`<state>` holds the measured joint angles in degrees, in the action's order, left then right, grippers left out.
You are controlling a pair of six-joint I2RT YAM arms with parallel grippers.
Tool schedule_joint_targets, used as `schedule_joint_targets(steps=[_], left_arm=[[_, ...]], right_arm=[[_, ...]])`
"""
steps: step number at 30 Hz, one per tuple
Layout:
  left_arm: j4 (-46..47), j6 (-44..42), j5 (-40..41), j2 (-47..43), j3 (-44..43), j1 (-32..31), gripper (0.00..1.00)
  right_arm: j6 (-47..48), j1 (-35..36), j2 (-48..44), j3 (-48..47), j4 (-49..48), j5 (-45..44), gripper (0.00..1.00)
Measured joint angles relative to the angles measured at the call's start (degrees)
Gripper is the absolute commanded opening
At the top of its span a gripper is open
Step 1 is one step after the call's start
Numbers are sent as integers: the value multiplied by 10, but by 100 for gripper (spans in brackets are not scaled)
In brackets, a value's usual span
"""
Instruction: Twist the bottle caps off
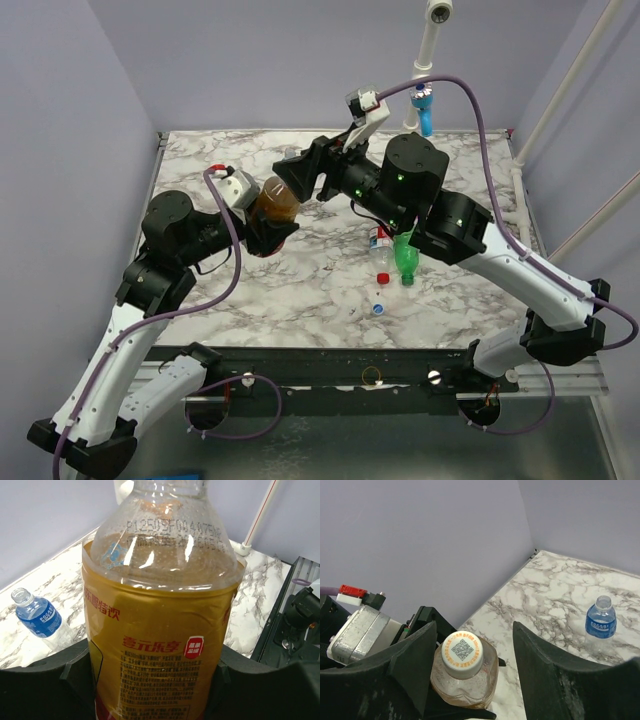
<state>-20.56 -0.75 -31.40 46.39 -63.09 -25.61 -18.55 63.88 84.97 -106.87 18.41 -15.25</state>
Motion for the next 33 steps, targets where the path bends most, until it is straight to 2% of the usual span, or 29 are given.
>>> schedule_joint_targets(steps=[5,13,18,21,24,27,33], left_arm=[[2,-4,0,0,2,0,21],[3,-9,7,0,10,0,21],[6,-11,8,1,10,0,21],[6,-13,6,0,14,0,21],[4,-10,-23,0,19,0,23],[-4,1,-100,1,18,0,23],[-6,41,-231,7,12,0,20]], right_arm=[[-18,-7,3,3,4,0,50],[-40,-12,0,23,-18,25,19],[-46,-21,0,28,-25,48,8],[-40,-34,-15,60,-54,87,7],[-15,-57,-46,111,-91,167,5],[21,-75,-72,138,-103,270,1],[83,-88,-89,136,-96,419,1]])
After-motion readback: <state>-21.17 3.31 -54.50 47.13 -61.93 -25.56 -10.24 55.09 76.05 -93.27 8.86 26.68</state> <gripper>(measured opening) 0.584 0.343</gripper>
